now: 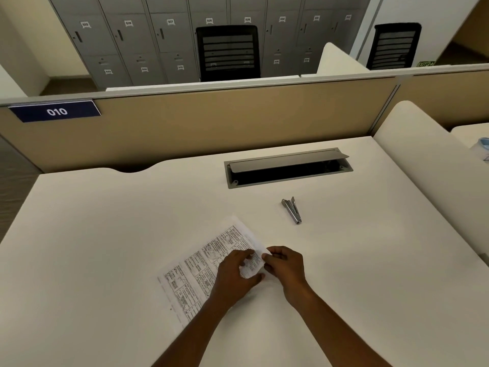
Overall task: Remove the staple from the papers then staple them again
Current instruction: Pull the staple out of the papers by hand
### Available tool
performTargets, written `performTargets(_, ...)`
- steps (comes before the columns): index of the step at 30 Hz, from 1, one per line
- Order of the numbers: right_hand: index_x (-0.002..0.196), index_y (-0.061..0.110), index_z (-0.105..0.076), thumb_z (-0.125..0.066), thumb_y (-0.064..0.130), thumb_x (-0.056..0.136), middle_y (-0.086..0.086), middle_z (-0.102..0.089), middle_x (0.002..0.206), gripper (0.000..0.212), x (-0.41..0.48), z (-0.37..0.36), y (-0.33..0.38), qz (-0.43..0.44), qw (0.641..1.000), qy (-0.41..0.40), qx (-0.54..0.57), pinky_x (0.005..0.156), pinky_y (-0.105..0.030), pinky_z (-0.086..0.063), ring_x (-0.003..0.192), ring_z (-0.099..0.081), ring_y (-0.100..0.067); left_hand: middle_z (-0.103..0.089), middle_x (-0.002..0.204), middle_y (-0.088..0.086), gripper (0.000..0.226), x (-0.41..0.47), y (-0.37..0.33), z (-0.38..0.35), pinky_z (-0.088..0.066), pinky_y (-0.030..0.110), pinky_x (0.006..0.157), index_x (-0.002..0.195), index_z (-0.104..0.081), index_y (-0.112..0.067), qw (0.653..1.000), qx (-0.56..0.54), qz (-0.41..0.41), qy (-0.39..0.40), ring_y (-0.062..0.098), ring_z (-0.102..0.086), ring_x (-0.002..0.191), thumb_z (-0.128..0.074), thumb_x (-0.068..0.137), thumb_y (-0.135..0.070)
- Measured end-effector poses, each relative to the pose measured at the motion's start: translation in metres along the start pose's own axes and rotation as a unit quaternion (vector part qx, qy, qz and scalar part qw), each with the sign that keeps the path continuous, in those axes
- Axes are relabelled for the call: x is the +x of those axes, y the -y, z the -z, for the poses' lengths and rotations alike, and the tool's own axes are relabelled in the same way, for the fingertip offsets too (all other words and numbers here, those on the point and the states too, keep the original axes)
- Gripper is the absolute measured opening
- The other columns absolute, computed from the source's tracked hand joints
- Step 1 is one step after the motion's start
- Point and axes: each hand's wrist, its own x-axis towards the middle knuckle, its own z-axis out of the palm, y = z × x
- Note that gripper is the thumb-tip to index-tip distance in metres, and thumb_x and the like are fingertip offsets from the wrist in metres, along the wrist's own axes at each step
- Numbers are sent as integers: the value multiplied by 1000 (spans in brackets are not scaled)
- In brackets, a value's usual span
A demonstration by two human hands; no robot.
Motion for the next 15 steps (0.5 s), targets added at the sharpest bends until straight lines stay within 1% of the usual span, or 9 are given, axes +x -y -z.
performTargets(1,92,6,-74,-78,-4,81,-16,-75,88,15,-4,-2,6,-2,1000,11,19,76,-35,-61,82,-72,-27,-69,118,-4,61,-1,-6,5,-53,24,90,129,-68,-18,999,22,-29,-8,15,-65,105,-89,74,-37)
performTargets(3,97,4,-73,-78,-3,81,-18,-75,92,17,-12,-6,19,0,998,28,48,82,-38,-61,86,-72,-28,-67,126,-4,55,-2,-19,15,-47,23,96,132,-67,-20,994,68,-77,-30,15,-61,115,-83,81,-31)
performTargets(4,97,4,-74,-78,-2,81,-16,-75,91,18,-17,-9,26,5,998,35,61,84,-37,-61,85,-72,-27,-68,127,-4,51,-4,-27,21,-46,22,96,132,-67,-21,991,82,-98,-46,15,-61,116,-81,84,-27)
performTargets(7,95,7,-75,-79,0,81,-10,-74,87,16,-35,-17,52,33,994,58,88,81,-31,-59,84,-71,-22,-75,116,-3,38,-5,-52,40,-55,26,89,123,-71,-19,974,102,-167,-116,18,-69,105,-78,86,-14)
performTargets(9,95,9,-76,-79,3,82,-12,-76,93,15,-47,-23,70,58,990,80,97,83,-30,-58,91,-73,-23,-78,113,-1,34,-4,-67,54,-57,26,86,120,-73,-15,960,111,-201,-163,19,-72,100,-78,87,-12)
performTargets(11,98,10,-77,-80,6,82,-13,-77,100,16,-58,-30,87,86,986,99,99,87,-31,-59,98,-73,-26,-79,112,2,33,-1,-80,68,-61,29,82,119,-76,-11,951,112,-213,-197,21,-74,97,-81,87,-9)
performTargets(13,99,12,-77,-80,9,82,-13,-77,102,18,-70,-36,103,115,982,113,98,90,-32,-58,102,-73,-27,-79,111,5,35,1,-91,81,-63,31,79,119,-77,-7,943,108,-224,-221,22,-76,95,-83,85,-3)
performTargets(15,100,17,-77,-80,12,83,-6,-78,101,18,-80,-41,118,152,977,125,84,93,-32,-57,101,-74,-22,-80,110,8,32,4,-102,92,-64,32,80,117,-77,-4,932,102,-243,-248,23,-77,94,-81,86,0)
